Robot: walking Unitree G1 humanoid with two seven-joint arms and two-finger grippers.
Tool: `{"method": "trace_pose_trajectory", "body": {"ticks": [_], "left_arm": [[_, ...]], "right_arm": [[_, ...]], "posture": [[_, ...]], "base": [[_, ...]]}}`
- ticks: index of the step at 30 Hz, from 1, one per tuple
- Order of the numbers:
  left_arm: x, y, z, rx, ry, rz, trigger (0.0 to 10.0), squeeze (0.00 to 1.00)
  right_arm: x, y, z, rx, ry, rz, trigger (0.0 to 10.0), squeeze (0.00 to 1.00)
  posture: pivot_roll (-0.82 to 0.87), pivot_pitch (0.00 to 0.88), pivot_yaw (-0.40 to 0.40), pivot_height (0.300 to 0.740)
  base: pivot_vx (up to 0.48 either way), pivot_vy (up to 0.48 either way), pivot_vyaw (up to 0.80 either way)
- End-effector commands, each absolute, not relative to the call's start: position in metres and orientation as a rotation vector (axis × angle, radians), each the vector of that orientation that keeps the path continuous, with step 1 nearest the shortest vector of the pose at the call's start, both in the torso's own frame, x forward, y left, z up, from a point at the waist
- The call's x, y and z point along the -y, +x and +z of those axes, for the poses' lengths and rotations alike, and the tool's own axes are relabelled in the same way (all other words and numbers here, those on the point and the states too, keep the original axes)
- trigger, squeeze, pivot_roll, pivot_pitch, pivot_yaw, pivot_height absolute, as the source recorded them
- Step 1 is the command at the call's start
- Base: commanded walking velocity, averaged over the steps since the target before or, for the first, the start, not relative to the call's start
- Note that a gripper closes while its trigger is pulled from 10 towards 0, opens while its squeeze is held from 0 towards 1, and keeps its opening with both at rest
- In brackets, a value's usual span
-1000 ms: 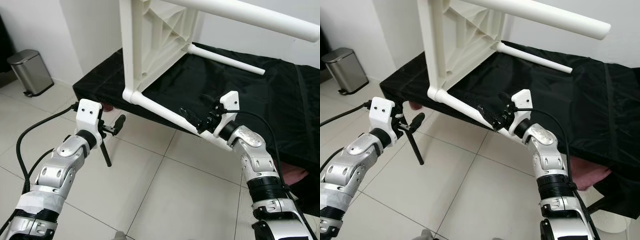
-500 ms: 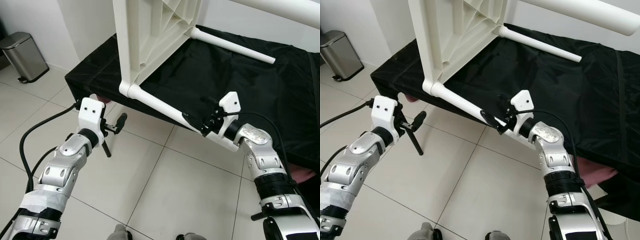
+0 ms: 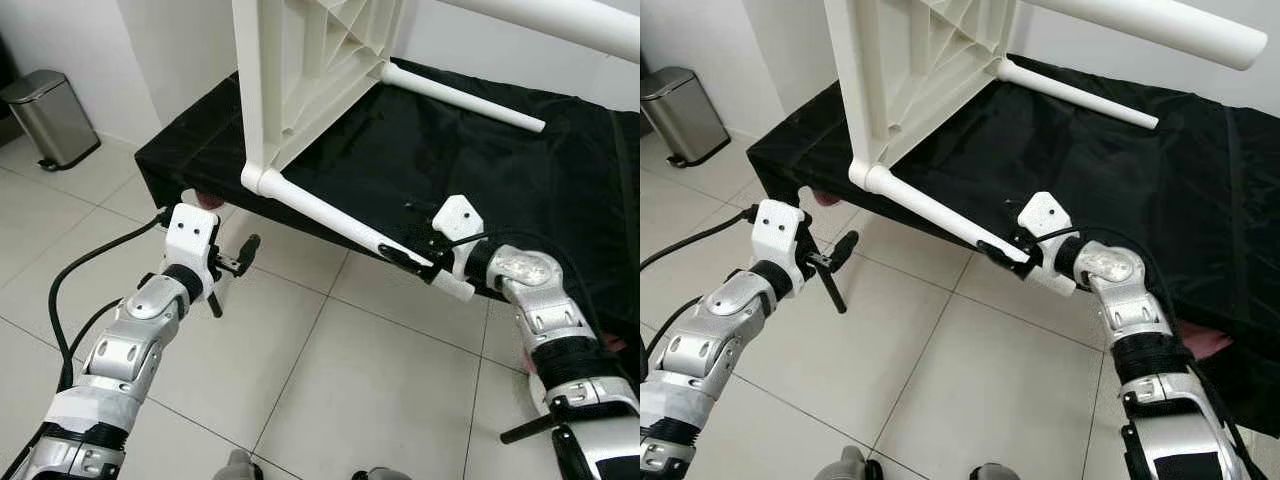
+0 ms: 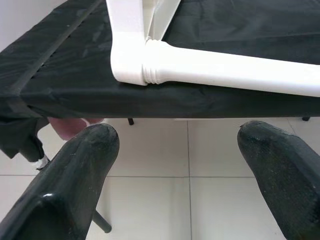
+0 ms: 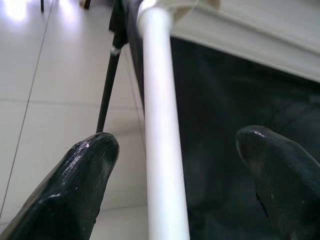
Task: Building children table
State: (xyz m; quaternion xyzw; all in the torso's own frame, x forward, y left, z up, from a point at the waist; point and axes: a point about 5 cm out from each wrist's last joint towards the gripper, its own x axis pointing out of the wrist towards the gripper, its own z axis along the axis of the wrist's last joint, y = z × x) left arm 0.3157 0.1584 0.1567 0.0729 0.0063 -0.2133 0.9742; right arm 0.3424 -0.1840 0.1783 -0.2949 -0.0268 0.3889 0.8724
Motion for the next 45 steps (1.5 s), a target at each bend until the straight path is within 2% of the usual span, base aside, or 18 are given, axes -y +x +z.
{"method": "trace_pose_trajectory", "body": {"ticks": [1, 19, 26, 37, 45], "left_arm": [[-0.154, 0.312, 0.155, -0.017, 0.167, -0.503, 10.0, 0.0], [-0.151, 0.313, 0.157, -0.002, 0.187, -0.507, 10.0, 0.0], [-0.153, 0.315, 0.161, 0.008, 0.197, -0.505, 10.0, 0.0], [-0.154, 0.315, 0.162, 0.01, 0.206, -0.511, 10.0, 0.0], [-0.153, 0.315, 0.162, 0.008, 0.209, -0.513, 10.0, 0.0]], "right_arm": [[0.186, 0.343, 0.173, 0.021, -0.653, 0.833, 10.0, 0.0], [0.2, 0.341, 0.155, -0.077, -0.815, 0.856, 10.0, 0.0], [0.213, 0.35, 0.151, -0.097, -0.896, 0.704, 10.0, 0.0], [0.233, 0.37, 0.173, -0.065, -0.823, 0.418, 10.0, 0.0], [0.244, 0.374, 0.182, -0.053, -0.826, 0.321, 10.0, 0.0]], "posture": [[-0.05, 0.12, 0.016, 0.74], [-0.06, 0.127, 0.007, 0.74], [-0.06, 0.131, 0.01, 0.74], [-0.06, 0.133, 0.014, 0.74], [-0.06, 0.133, 0.014, 0.74]], "base": [[0.0, 0.0, 0.0], [0.0, 0.0, 0.0], [0.0, 0.0, 0.0], [0.0, 0.0, 0.0], [0.0, 0.0, 0.0]]}}
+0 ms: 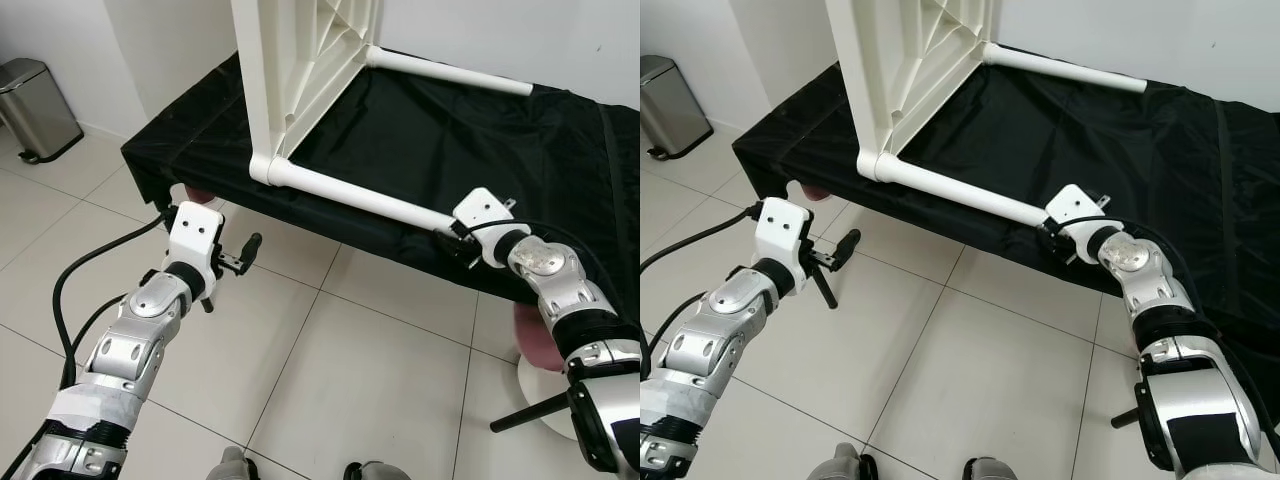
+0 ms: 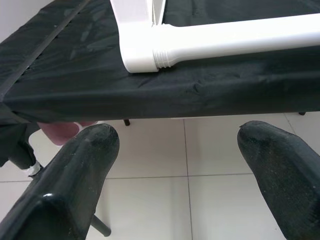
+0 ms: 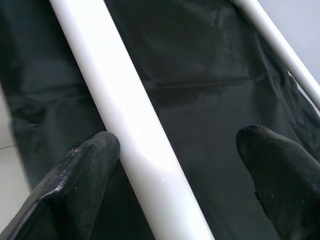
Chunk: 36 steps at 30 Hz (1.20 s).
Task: Building children table
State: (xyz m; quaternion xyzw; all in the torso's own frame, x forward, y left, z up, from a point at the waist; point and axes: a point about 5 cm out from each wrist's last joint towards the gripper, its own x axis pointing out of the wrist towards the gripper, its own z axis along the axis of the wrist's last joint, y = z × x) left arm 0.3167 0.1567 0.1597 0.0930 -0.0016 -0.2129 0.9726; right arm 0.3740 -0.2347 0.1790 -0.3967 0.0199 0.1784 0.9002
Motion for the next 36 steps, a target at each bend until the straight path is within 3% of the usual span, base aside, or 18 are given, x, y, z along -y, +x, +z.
{"method": "trace_pose_trajectory", "body": {"ticks": [1, 15, 22, 27, 36], "left_arm": [[-0.153, 0.315, 0.162, 0.008, 0.21, -0.514, 10.0, 0.0], [-0.154, 0.311, 0.164, 0.005, 0.219, -0.545, 10.0, 0.0], [-0.154, 0.308, 0.165, 0.0, 0.21, -0.572, 10.0, 0.0], [-0.152, 0.298, 0.163, -0.027, 0.183, -0.641, 10.0, 0.0], [-0.155, 0.295, 0.163, -0.035, 0.161, -0.652, 10.0, 0.0]], "right_arm": [[0.244, 0.374, 0.181, -0.057, -0.812, 0.325, 10.0, 0.0], [0.239, 0.366, 0.148, -0.161, -0.74, 0.367, 10.0, 0.0], [0.235, 0.363, 0.142, -0.144, -0.537, 0.338, 10.0, 0.0], [0.224, 0.35, 0.139, 0.015, -0.201, 0.332, 10.0, 0.0], [0.204, 0.325, 0.147, 0.152, -0.032, 0.54, 10.0, 0.0]], "posture": [[-0.06, 0.133, 0.014, 0.74], [-0.05, 0.135, 0.031, 0.74], [-0.05, 0.146, 0.034, 0.74], [-0.04, 0.17, 0.045, 0.74], [-0.04, 0.173, 0.053, 0.74]], "base": [[0.0, 0.0, 0.0], [0.0, 0.0, 0.0], [0.0, 0.0, 0.0], [0.0, 0.0, 0.0], [0.0, 0.0, 0.0]]}}
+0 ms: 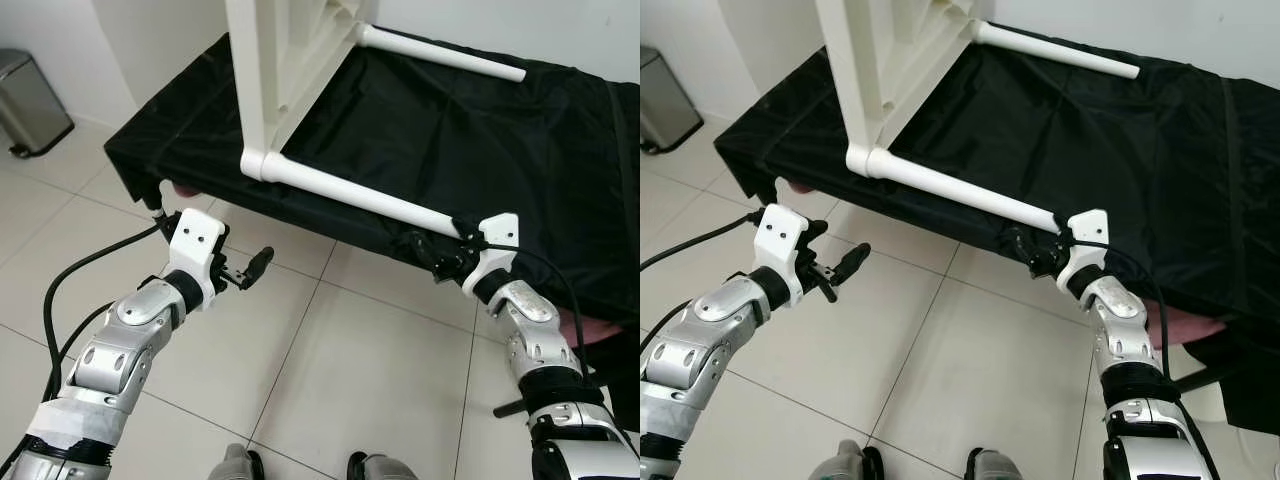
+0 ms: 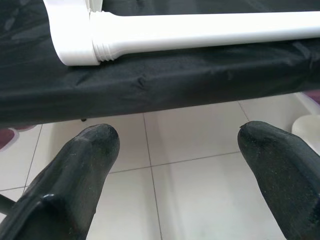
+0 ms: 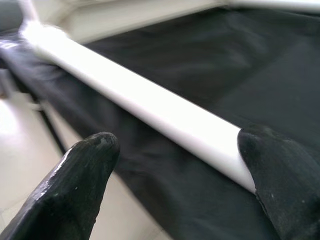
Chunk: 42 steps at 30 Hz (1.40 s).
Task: Building children table
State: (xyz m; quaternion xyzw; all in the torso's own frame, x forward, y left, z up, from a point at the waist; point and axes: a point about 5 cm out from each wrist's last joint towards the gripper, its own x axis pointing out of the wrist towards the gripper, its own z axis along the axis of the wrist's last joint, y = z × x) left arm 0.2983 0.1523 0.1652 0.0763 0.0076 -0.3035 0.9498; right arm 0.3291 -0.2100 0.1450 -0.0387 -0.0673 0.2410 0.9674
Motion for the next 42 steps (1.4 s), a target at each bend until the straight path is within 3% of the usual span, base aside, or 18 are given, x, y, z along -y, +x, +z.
{"method": "trace_pose_trajectory", "body": {"ticks": [1, 5, 10, 19, 23, 29, 42], "left_arm": [[-0.155, 0.295, 0.163, -0.035, 0.161, -0.652, 10.0, 0.0], [-0.159, 0.299, 0.165, -0.03, 0.158, -0.623, 10.0, 0.0], [-0.164, 0.307, 0.178, 0.047, 0.124, -0.515, 10.0, 0.0], [-0.175, 0.309, 0.183, 0.11, 0.026, -0.352, 10.0, 0.0], [-0.195, 0.305, 0.185, 0.152, -0.006, -0.181, 10.0, 0.0], [-0.207, 0.296, 0.183, 0.174, -0.027, -0.073, 10.0, 0.0], [-0.199, 0.293, 0.174, 0.174, -0.036, -0.098, 10.0, 0.0]], "right_arm": [[0.204, 0.325, 0.147, 0.152, -0.032, 0.54, 10.0, 0.0], [0.203, 0.322, 0.166, 0.243, 0.044, 0.536, 10.0, 0.0], [0.197, 0.326, 0.197, 0.407, 0.112, 0.347, 10.0, 0.0], [0.174, 0.321, 0.186, 0.371, 0.097, 0.207, 10.0, 0.0], [0.183, 0.313, 0.179, 0.337, 0.001, 0.086, 10.0, 0.0], [0.189, 0.304, 0.176, 0.351, 0.017, 0.08, 10.0, 0.0], [0.179, 0.304, 0.18, 0.386, -0.035, 0.082, 10.0, 0.0]], "posture": [[-0.04, 0.173, 0.053, 0.74], [-0.04, 0.174, 0.057, 0.74], [-0.04, 0.172, 0.056, 0.74], [-0.05, 0.175, 0.048, 0.74], [-0.06, 0.16, 0.057, 0.74], [-0.05, 0.143, 0.068, 0.74], [-0.03, 0.116, 0.043, 0.74]], "base": [[0.0, 0.0, 0.0], [0.0, 0.0, 0.0], [0.0, 0.0, 0.0], [0.0, 0.0, 0.0], [0.0, 0.0, 0.0], [0.0, 0.0, 0.0], [0.0, 0.0, 0.0]]}}
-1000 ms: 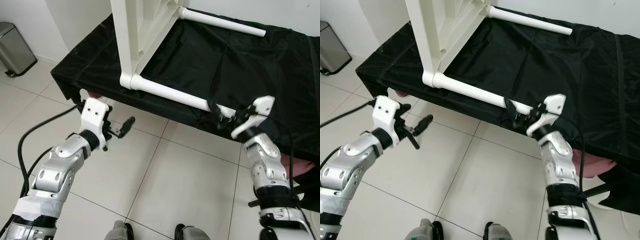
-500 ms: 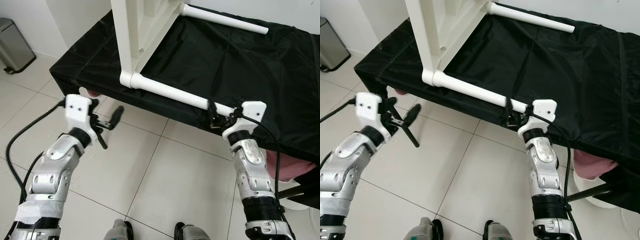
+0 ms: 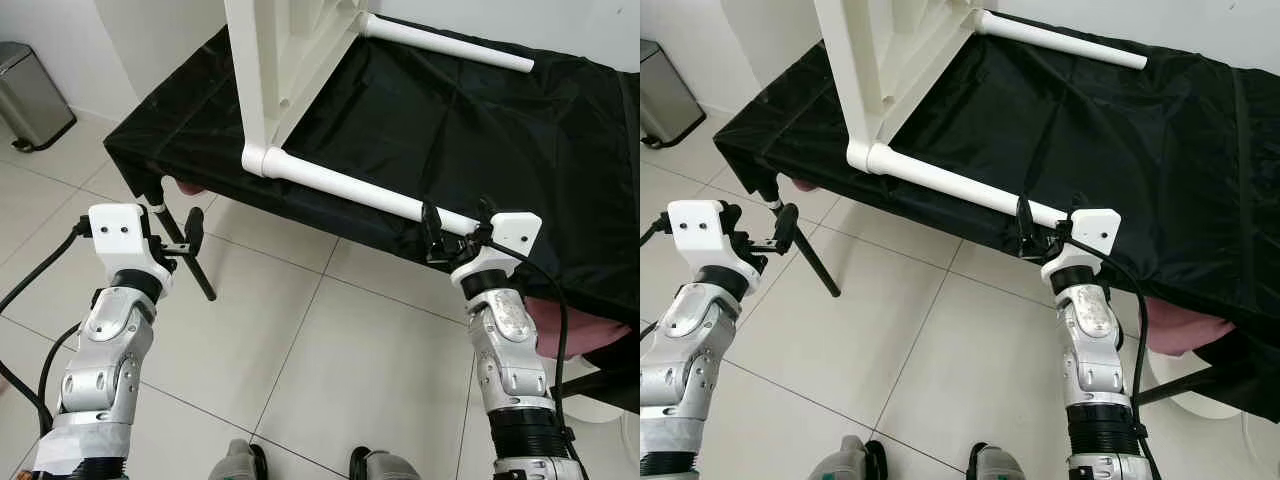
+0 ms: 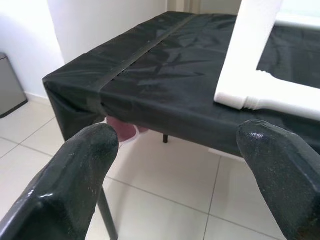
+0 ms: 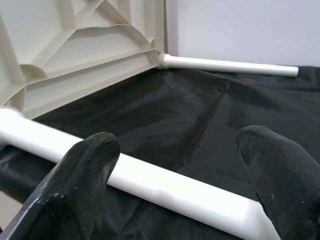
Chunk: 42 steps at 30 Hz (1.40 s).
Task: Building children table
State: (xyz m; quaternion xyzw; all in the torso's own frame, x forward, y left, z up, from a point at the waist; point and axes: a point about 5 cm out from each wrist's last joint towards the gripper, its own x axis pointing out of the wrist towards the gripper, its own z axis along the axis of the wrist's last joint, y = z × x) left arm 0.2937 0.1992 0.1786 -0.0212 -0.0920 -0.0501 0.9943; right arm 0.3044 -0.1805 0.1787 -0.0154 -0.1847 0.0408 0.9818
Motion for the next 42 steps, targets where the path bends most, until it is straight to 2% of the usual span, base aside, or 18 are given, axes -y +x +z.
{"method": "trace_pose_trajectory", "body": {"ticks": [1, 11, 24, 30, 36, 42], "left_arm": [[-0.199, 0.294, 0.176, 0.181, -0.041, -0.097, 10.0, 0.0], [-0.197, 0.29, 0.177, 0.197, -0.049, -0.081, 10.0, 0.0], [-0.202, 0.29, 0.176, 0.193, -0.082, -0.061, 10.0, 0.0], [-0.202, 0.291, 0.177, 0.193, -0.092, -0.062, 10.0, 0.0], [-0.201, 0.29, 0.178, 0.205, -0.078, -0.061, 10.0, 0.0], [-0.2, 0.291, 0.179, 0.201, -0.061, -0.062, 10.0, 0.0]], "right_arm": [[0.178, 0.305, 0.182, 0.389, -0.045, 0.089, 10.0, 0.0], [0.176, 0.314, 0.183, 0.378, -0.081, 0.119, 10.0, 0.0], [0.174, 0.318, 0.181, 0.362, -0.096, 0.129, 10.0, 0.0], [0.174, 0.319, 0.18, 0.365, -0.105, 0.128, 10.0, 0.0], [0.175, 0.319, 0.181, 0.368, -0.112, 0.126, 10.0, 0.0], [0.176, 0.319, 0.181, 0.377, -0.114, 0.127, 10.0, 0.0]], "posture": [[-0.03, 0.116, 0.043, 0.74], [-0.01, 0.091, 0.009, 0.74], [0.0, 0.083, 0.001, 0.74], [0.0, 0.081, 0.005, 0.74], [0.0, 0.082, 0.003, 0.74], [0.0, 0.082, 0.003, 0.74]], "base": [[0.0, 0.0, 0.0], [0.0, 0.0, 0.0], [0.0, 0.0, -0.77], [0.0, 0.436, -0.78], [0.0, 0.0, -0.77], [0.0, 0.0, -0.31]]}}
